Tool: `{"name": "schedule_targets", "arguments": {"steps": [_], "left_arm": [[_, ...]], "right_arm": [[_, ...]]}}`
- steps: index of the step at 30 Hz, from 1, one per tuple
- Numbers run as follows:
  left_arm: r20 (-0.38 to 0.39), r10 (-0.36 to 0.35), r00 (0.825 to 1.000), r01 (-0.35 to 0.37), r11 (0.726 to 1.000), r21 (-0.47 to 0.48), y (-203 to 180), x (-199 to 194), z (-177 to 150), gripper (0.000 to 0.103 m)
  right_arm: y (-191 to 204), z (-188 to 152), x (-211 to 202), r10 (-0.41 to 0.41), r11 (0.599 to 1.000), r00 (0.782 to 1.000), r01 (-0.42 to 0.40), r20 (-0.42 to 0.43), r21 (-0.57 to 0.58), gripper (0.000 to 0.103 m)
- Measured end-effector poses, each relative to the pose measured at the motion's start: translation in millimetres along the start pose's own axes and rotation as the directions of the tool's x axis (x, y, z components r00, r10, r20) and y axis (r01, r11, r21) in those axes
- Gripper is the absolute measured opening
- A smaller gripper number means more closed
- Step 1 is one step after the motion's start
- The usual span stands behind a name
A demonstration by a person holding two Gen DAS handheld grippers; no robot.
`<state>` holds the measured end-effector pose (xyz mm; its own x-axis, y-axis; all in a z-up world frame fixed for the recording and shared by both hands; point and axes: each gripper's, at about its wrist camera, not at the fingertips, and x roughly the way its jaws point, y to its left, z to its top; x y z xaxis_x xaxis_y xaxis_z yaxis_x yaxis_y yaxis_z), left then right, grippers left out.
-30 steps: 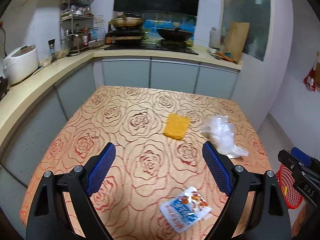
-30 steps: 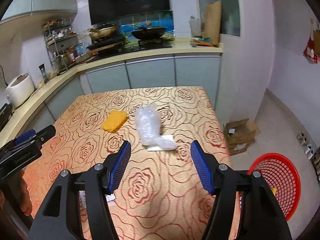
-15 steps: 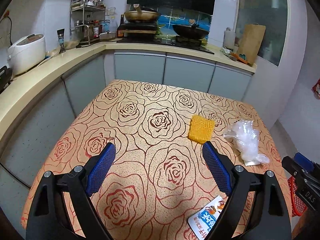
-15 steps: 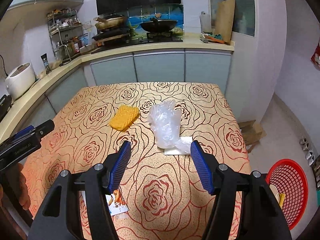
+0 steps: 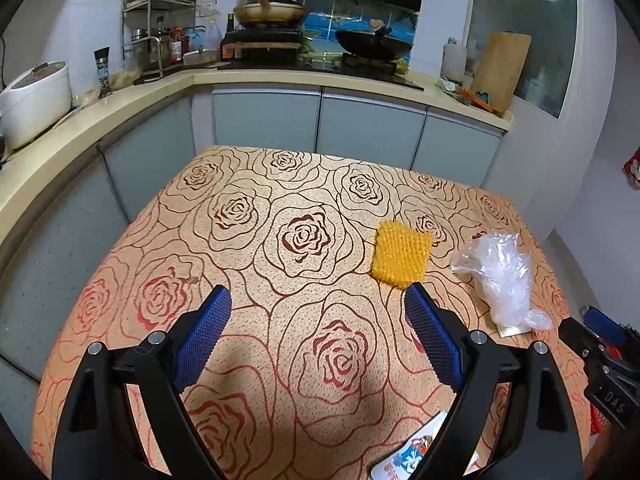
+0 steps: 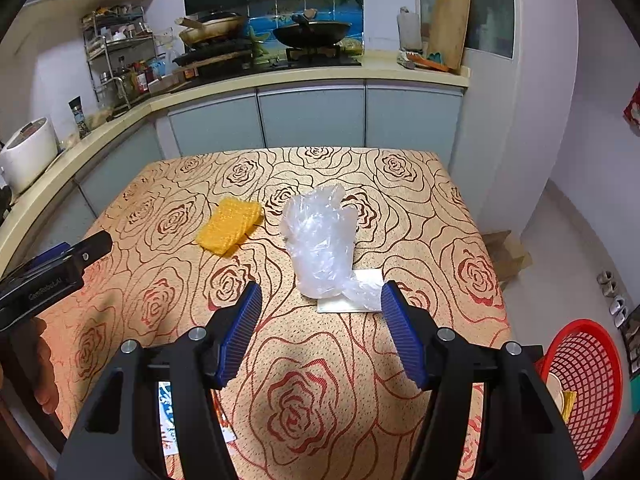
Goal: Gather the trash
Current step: 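Move both open tools back over the table toward the remaining trash, then grasp the second foam net with the left tool while the right grasps the plastic bag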
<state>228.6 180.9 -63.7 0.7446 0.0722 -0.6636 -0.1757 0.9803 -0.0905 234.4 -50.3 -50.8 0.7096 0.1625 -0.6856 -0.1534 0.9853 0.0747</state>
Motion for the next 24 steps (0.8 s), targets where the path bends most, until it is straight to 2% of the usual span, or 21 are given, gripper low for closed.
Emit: {"name": "schedule_targets", "arguments": {"steps": [15,24], "left_arm": [[-0.078,-0.043,0.996,0.048,0.997,0.053,-34.3,69.8,25.3,0.086],[-0.123,-0.048,0.991,0.060,0.994,0.093,-52.7,99.4,28.3,0.085]], "right_arm": [[-10.0,13.0,43.4,0.007,1.000,0.999,-0.007,-0.034,0.008,0.060],[-13.2,20.5,65.3,0.016,1.000,0.998,-0.016,-0.053,0.013,0.060]]}}
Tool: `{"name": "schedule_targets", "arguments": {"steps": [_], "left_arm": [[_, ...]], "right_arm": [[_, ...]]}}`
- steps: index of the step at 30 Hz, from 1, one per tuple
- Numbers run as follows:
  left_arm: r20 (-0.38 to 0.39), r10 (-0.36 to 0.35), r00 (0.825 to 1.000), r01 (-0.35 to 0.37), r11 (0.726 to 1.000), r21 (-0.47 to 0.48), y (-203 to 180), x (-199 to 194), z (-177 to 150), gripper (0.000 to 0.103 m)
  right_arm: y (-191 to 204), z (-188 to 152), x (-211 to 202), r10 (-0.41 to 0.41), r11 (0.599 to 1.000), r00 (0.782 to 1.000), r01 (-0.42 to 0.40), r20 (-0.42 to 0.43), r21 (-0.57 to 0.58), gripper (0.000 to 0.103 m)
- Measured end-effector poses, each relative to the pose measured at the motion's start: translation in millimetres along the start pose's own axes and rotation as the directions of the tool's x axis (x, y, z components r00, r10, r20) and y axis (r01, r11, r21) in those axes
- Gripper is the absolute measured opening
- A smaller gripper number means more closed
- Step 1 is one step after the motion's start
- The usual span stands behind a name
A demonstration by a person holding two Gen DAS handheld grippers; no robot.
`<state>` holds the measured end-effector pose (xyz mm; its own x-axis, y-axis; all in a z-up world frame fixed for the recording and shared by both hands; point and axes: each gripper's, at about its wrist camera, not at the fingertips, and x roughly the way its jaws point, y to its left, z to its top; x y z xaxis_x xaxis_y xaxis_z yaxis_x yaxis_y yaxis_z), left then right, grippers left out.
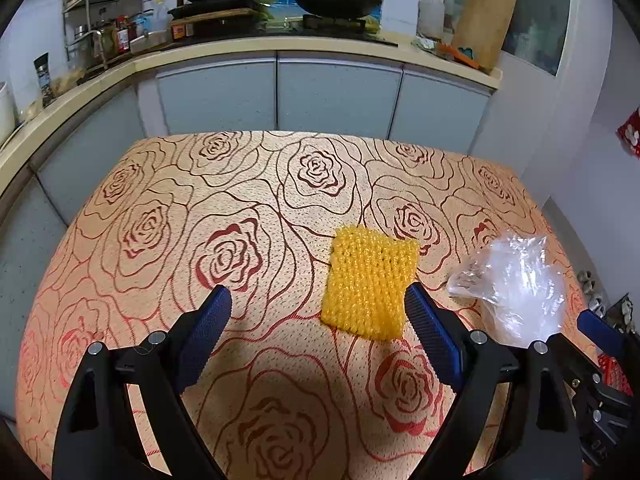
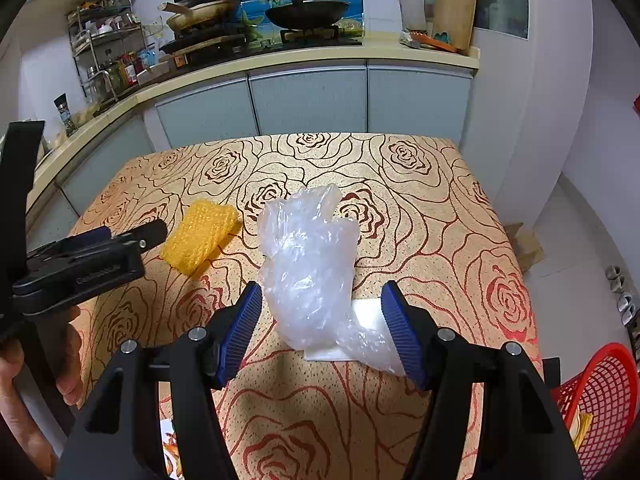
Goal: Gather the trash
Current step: 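Grasp the second foam net with the left tool while the right grasps the plastic bag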
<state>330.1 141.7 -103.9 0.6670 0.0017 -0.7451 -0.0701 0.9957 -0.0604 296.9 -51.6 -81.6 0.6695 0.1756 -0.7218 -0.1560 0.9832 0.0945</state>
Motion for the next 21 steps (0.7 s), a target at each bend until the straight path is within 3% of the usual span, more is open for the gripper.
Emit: {"name": "schedule_targets", "arguments": {"steps": [7,15,21], "left_arm": [[-0.049,-0.022,0.999,0.022,1.000,0.011,-6.1,20.0,3.6,0.072],[-0.094,-0.025,0.995,0.028,0.999,0.030,-10.7,37.4,4.1,0.050],[-0.093,-0.023,0.995,0.028,0.998,0.059,-14.2,40.7,2.2,0.038]], "right_arm": [[-2.8,1.2,7.6,0.001,1.000,1.000,-0.001,-0.012,0.001,0.060],[-3.2,5.4,15.1,0.002,1.000,1.000,-0.002,-0.021,-0.008,0.060],[-2.7,8.0,19.3,0.008,1.000,1.000,-0.009,-0.029,-0.012,0.060]]}}
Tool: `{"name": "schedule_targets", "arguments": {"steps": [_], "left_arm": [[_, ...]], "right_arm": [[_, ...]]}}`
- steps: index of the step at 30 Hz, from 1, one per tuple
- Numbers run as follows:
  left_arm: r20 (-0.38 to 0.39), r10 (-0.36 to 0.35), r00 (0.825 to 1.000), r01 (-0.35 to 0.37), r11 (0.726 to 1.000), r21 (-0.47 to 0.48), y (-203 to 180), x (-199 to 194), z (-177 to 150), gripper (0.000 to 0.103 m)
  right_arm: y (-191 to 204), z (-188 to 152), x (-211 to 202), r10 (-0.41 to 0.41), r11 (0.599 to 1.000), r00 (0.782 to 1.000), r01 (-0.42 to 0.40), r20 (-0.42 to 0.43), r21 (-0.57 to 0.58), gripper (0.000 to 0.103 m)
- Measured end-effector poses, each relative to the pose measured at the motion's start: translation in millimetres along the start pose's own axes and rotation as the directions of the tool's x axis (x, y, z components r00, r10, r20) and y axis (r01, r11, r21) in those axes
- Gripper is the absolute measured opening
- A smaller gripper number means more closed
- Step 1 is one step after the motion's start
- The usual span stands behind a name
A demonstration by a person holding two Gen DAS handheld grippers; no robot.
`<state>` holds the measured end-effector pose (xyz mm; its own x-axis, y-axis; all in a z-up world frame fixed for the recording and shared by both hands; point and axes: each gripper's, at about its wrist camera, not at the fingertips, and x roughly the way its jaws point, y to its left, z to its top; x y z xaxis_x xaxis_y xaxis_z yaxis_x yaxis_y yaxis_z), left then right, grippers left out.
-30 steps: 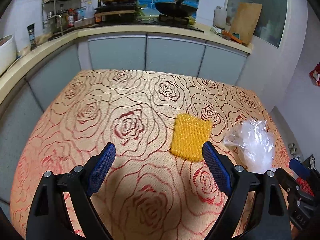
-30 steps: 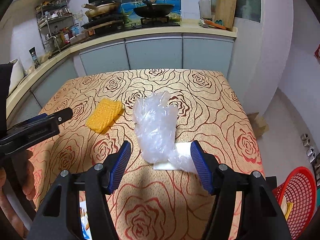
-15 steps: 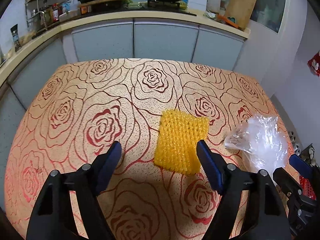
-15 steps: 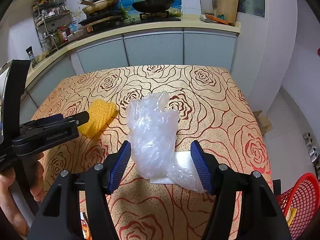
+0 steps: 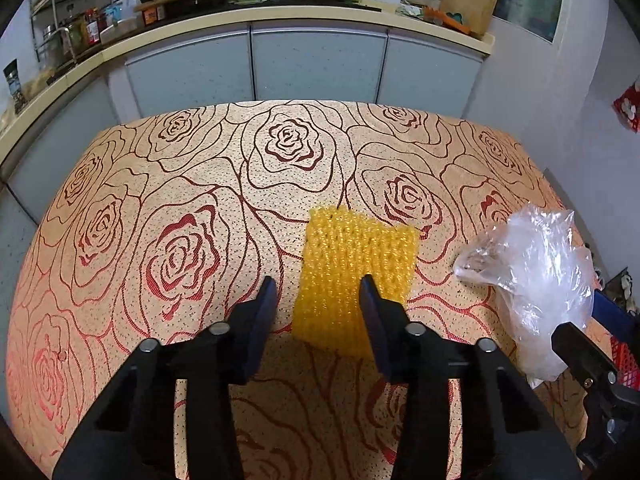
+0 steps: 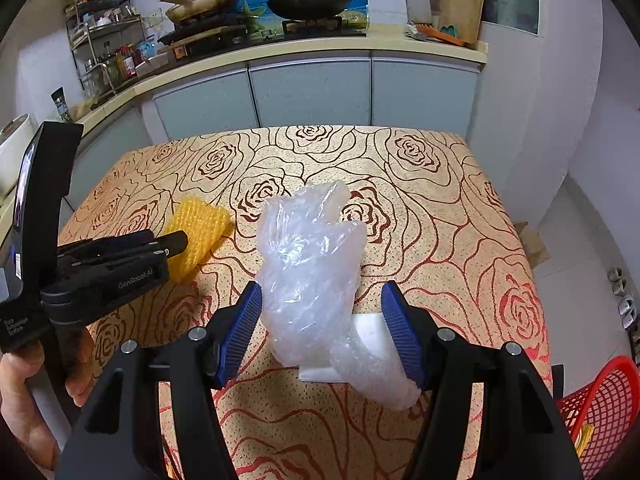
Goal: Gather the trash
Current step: 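Grasp the second foam net with the left tool while the right grasps the plastic bag, then carry the foam net and plastic bag over the red basket with both tools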
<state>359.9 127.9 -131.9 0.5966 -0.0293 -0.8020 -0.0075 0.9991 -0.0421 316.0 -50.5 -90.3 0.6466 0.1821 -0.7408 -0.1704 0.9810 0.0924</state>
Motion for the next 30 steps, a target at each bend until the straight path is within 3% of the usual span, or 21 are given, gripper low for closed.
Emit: {"name": "schedule_targets", "arguments": {"steps": [6,14,19,21,23,30], "left_arm": [[0.012,0.006,1.000,-0.006,1.000,0.012,-3.0,0.5,0.8,0.024],[0.034,0.035,0.999,-0.036,0.999,0.024,-4.3,-3.3,-3.0,0.015],[0.041,0.047,0.998,-0.048,0.998,0.031,-3.4,-5.2,-4.9,0.015],[0.043,0.048,0.998,-0.049,0.998,0.031,-3.4,-6.2,-6.0,0.014],[0.044,0.050,0.998,-0.052,0.998,0.030,-2.7,-6.8,-6.4,0.012],[0.044,0.048,0.998,-0.049,0.999,0.024,1.4,-9.0,-7.9,0.011]], "right_arm": [[2.0,3.1,-3.0,0.008,1.000,1.000,-0.008,0.010,-0.001,0.061],[2.9,2.8,10.9,-0.002,1.000,1.000,0.001,-0.018,-0.005,0.064],[6.0,-0.4,24.9,-0.001,1.000,0.999,0.000,-0.054,-0.018,0.064],[7.9,-2.0,29.2,-0.002,1.000,0.998,0.001,-0.065,-0.024,0.061],[8.2,-2.6,33.5,0.003,1.000,0.997,-0.005,-0.082,-0.025,0.048],[10.9,-4.5,35.8,0.008,0.999,0.996,-0.012,-0.087,-0.038,0.039]]}}
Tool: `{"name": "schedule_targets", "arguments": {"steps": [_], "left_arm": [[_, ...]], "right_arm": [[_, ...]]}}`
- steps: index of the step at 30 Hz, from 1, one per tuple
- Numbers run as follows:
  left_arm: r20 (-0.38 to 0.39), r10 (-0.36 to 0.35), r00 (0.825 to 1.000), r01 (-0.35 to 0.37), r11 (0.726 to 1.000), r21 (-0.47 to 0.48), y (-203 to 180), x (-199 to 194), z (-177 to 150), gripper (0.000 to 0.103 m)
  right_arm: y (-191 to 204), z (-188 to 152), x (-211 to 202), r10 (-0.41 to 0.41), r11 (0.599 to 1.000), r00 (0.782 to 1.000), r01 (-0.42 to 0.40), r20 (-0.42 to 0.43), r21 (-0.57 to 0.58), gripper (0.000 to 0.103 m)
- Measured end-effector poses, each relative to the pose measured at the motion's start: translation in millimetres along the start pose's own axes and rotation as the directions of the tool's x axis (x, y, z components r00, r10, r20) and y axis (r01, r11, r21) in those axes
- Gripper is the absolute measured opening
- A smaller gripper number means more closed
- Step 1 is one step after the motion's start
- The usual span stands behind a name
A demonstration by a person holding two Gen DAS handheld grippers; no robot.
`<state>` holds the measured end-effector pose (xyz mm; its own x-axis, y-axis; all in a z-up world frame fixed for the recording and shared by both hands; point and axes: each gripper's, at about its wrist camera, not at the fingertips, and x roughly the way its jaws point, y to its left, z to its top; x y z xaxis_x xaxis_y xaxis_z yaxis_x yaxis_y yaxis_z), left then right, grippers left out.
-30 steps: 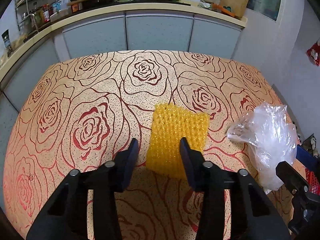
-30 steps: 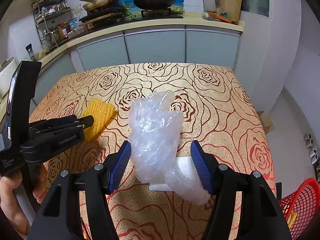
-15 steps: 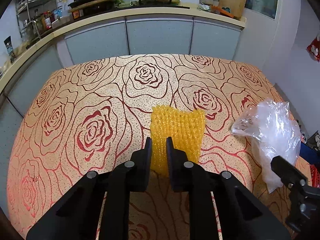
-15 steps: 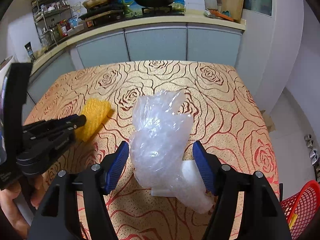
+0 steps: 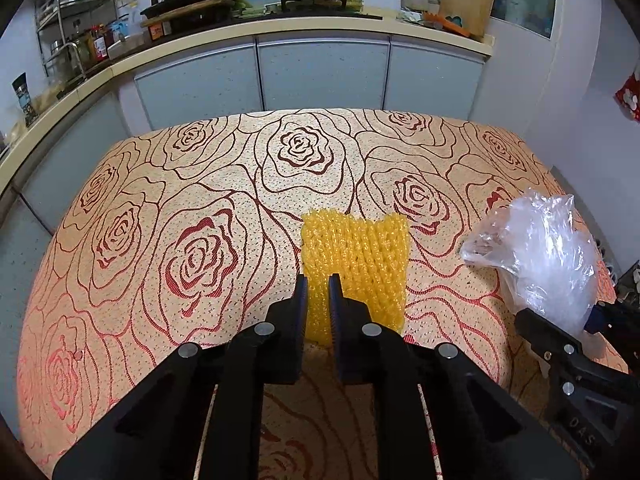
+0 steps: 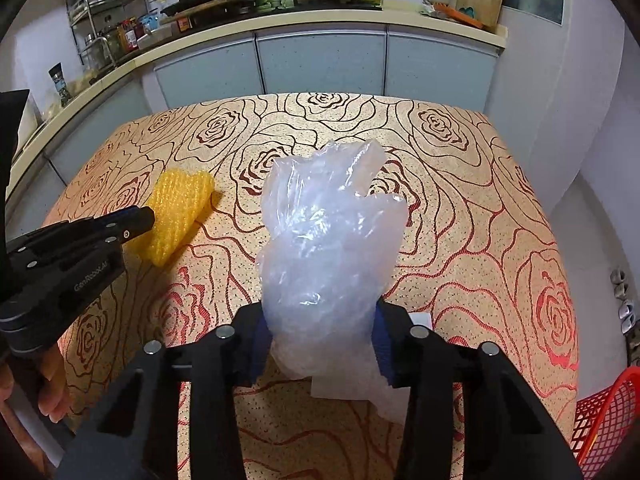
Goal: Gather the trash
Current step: 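Carry the foam net and plastic bag over the red basket with both tools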
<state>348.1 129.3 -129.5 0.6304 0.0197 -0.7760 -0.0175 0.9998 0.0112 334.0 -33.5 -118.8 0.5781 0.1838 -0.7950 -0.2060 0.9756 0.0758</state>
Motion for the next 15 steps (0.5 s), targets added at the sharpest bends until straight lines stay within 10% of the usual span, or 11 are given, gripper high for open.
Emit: {"name": "schedule_targets", "arguments": {"steps": [15], "left_arm": [[0.046,-0.027,0.999,0.028,0.999,-0.020,1.4,-42.0,-11.8,0.011]], "right_arm": [[-11.4,-7.8,-52.9,0.012,0.999,0.996,-0.015,0.085,0.037,0.035]]}}
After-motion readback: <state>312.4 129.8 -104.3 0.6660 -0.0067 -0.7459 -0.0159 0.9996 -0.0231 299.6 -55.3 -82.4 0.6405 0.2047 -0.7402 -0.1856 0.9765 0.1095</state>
